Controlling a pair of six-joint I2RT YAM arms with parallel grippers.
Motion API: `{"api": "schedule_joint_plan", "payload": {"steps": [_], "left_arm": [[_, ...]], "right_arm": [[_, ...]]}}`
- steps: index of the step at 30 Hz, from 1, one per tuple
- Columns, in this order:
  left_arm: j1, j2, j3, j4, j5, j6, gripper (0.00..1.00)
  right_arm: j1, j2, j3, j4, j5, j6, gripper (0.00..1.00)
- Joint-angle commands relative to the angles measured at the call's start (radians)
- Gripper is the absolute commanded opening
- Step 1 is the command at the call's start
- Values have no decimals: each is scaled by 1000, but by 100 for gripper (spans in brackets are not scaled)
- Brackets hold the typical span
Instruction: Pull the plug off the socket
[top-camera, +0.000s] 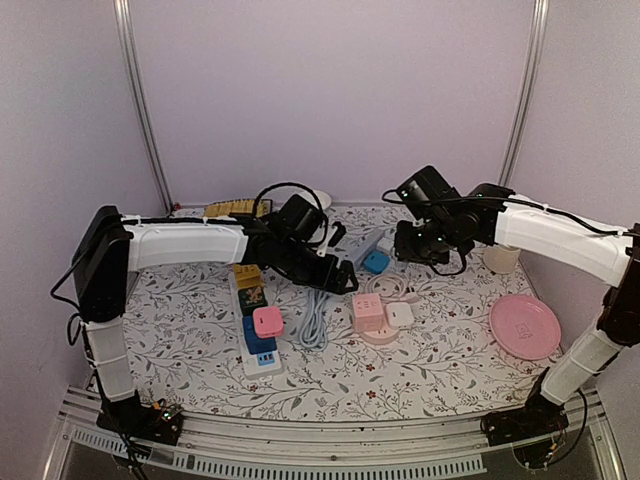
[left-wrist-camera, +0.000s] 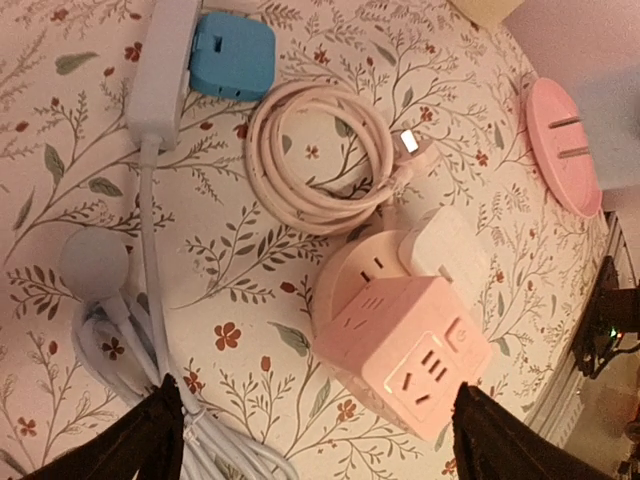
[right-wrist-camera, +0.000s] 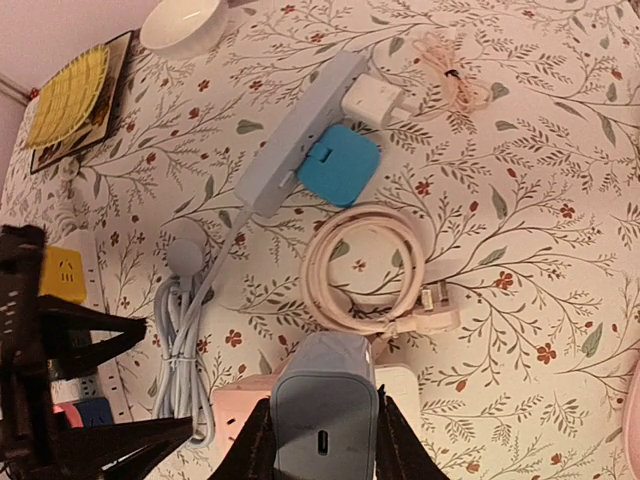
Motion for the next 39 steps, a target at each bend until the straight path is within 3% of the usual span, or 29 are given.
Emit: {"api": "schedule_joint_plan", "payload": {"steps": [1,11,27,32,39], "left_arm": [[-2,-93,55,-20,-16,16,94],[1,-182,49,-45,-53,1,94],[12,-273,-50,-43,-127,4,94],[15,-269,-53,-42,-125,8,94],[18,-252,-53,-30,-106,8,94]], "right_arm": [[-116,-104,-135,105,-75,0,4],[-443,-61,-291,289,-288,-85,4],[-633,138,-312,340,-455,-145,8],[-644,157,-345,340,-492,-159,18],[-661,109,-375,317,-476,-152,54]]}}
